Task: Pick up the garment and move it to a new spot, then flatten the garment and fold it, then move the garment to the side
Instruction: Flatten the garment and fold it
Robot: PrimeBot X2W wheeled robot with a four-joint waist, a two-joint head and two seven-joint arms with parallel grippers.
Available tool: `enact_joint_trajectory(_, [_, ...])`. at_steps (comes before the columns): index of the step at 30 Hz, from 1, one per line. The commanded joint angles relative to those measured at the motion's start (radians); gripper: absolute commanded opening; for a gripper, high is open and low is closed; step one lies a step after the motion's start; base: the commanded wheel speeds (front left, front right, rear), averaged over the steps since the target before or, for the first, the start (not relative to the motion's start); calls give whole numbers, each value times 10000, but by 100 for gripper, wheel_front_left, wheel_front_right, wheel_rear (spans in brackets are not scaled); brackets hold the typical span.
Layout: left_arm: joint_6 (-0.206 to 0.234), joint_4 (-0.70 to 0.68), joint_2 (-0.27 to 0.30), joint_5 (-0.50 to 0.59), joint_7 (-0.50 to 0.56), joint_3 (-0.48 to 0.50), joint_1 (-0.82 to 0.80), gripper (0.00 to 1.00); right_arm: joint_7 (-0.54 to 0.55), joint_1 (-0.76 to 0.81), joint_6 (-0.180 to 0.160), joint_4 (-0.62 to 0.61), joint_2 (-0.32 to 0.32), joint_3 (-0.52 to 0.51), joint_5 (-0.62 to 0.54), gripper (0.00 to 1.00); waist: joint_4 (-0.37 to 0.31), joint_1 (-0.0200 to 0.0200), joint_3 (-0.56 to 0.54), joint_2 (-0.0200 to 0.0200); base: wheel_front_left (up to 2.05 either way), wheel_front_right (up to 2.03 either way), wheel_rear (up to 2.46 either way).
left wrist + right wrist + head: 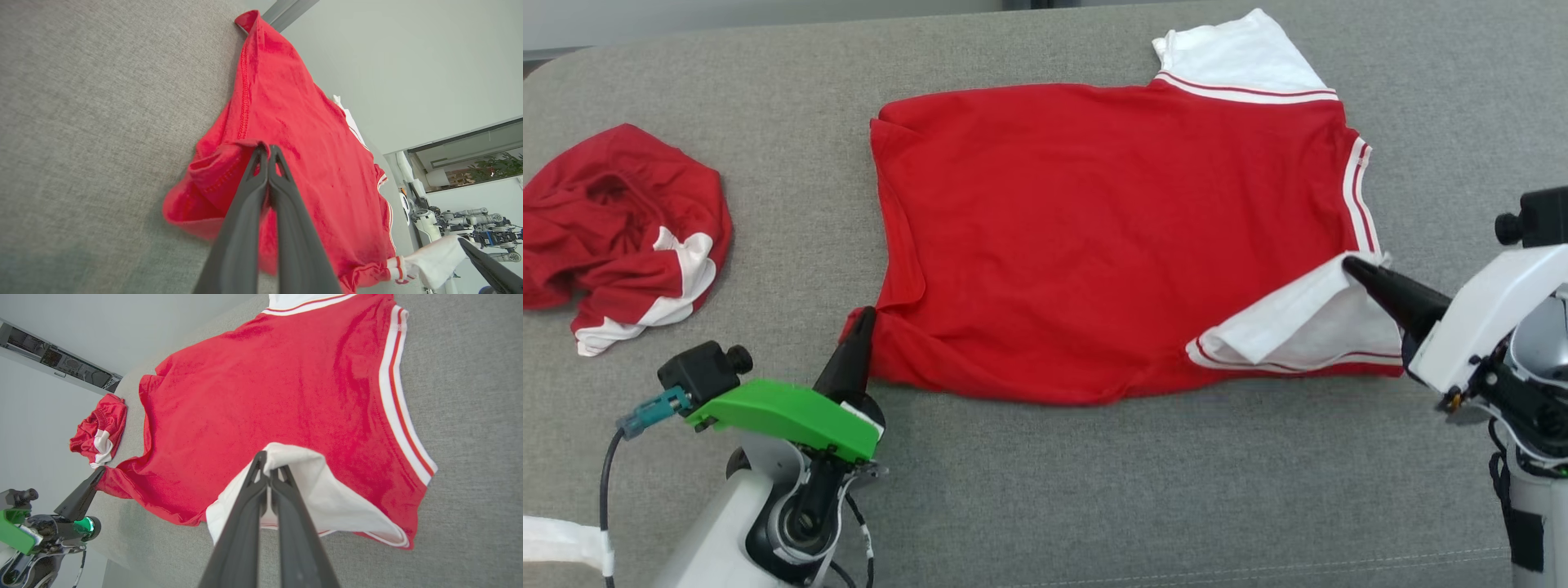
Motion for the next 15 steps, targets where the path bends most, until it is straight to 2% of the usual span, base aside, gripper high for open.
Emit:
enact_joint_trajectory(1, [147,111,-26,102,15,28,-284,0,-220,-342,5,186,-240,102,-77,0,66,0,124,0,0,0,0])
enact_joint_trajectory(8, [484,868,-357,298,-69,64,-1212,0,-1694,-1709,5,1329,-1164,1078,-122,0,177,0,414,0,0,0,0])
enact_joint_trajectory(15, [490,1787,-590,671,-385,93,-2076,0,-3218,-2831,5,2439,-2066,2292,-6,0,197,0,802,0,0,0,0])
